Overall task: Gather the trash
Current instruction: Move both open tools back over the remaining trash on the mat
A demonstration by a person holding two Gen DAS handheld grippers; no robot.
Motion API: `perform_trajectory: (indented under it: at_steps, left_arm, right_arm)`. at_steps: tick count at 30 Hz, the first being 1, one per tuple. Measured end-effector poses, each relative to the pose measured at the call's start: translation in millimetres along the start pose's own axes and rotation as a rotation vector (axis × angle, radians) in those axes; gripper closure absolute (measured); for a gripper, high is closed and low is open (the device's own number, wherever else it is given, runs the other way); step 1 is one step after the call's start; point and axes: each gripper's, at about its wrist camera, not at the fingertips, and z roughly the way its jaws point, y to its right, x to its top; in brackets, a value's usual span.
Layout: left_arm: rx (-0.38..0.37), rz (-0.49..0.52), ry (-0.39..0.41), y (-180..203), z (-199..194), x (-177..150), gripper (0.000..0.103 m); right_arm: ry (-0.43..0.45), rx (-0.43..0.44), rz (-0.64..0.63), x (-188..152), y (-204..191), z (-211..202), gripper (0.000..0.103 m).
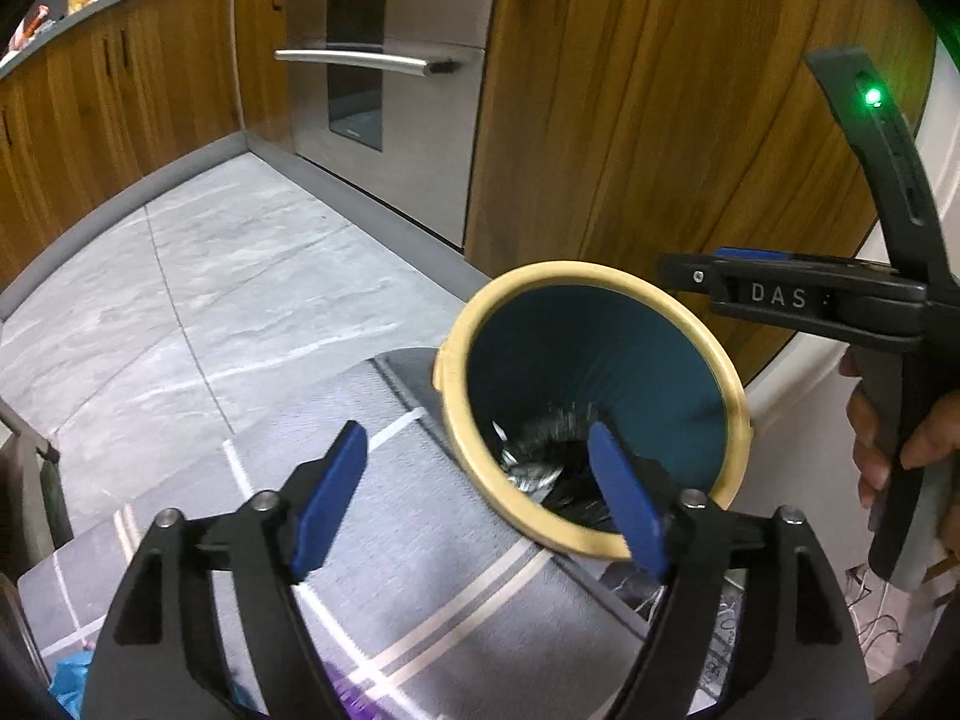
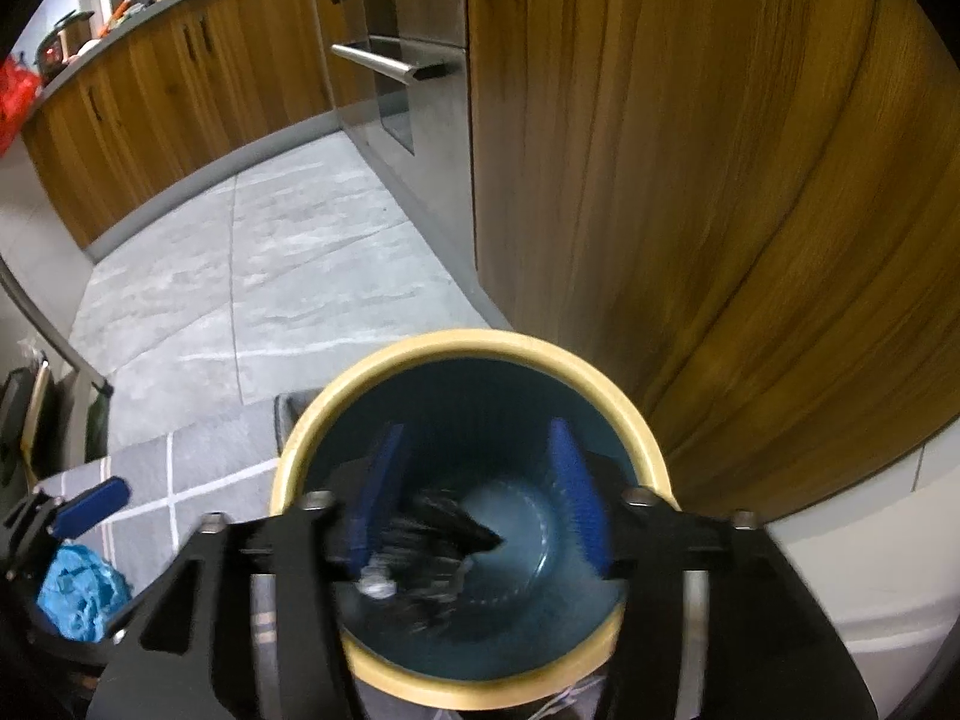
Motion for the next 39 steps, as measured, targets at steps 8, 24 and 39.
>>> perform_trajectory:
  at_steps: [8, 24, 39]
  left_arm:
    - [0.047, -0.028, 0.067, -19, -62, -10, 0.006]
    - [0.125, -0.105, 0.129, -83, -187, -64, 0.006]
    - [0.201, -0.166, 0.162, -134, -239, -124, 0.006]
  right_arm:
    - [0.109, 0.033, -0.070, -2, -25, -42, 0.007]
    - [0.213, 0.078, -0.062, -47, -76, -132, 0.005]
    - [0.166, 0.168, -0.021, -78, -126, -159, 0.005]
